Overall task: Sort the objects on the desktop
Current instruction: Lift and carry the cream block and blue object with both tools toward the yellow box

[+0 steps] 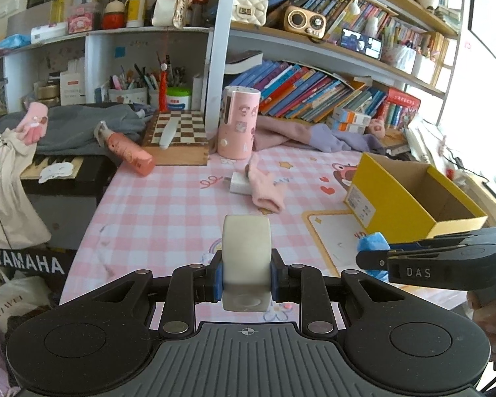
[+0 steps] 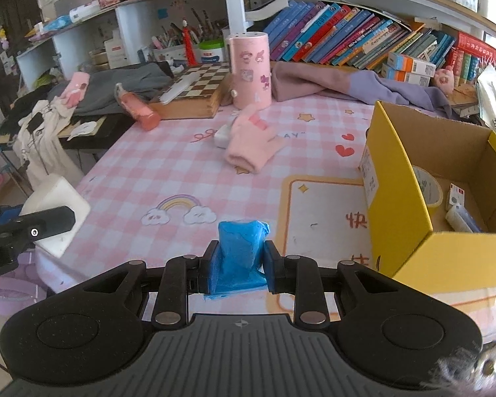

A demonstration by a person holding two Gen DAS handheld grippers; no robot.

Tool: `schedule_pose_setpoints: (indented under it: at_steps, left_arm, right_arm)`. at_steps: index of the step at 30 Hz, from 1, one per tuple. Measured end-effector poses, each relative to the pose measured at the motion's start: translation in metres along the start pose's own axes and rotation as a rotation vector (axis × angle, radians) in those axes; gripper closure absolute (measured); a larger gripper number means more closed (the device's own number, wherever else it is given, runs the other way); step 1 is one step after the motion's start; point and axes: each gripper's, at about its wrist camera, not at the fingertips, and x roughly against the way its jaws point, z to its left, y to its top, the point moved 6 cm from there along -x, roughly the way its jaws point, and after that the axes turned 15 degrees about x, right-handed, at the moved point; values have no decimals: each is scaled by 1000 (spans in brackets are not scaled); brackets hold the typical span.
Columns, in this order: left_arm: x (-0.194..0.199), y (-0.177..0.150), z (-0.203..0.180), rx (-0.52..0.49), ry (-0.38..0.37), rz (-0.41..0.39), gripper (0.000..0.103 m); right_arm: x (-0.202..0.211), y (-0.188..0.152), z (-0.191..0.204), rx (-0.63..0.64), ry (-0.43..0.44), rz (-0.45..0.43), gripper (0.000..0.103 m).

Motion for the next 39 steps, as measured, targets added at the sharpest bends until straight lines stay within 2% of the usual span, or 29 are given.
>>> schedule_pose_setpoints:
  at_steps: [21,31,39]
  left_arm:
    - [26,-38,-23,-90,-114,65,79]
    - [21,-49,-46,-127,-189,113,79]
    - [9,-57,-73,-185,-261,154,79]
  right_arm:
    - [48,-52,14,-125,-35,20,79]
    - [59,-70,10,-132,-66,57,79]
    - [70,-87,-7,-184,-119,81,79]
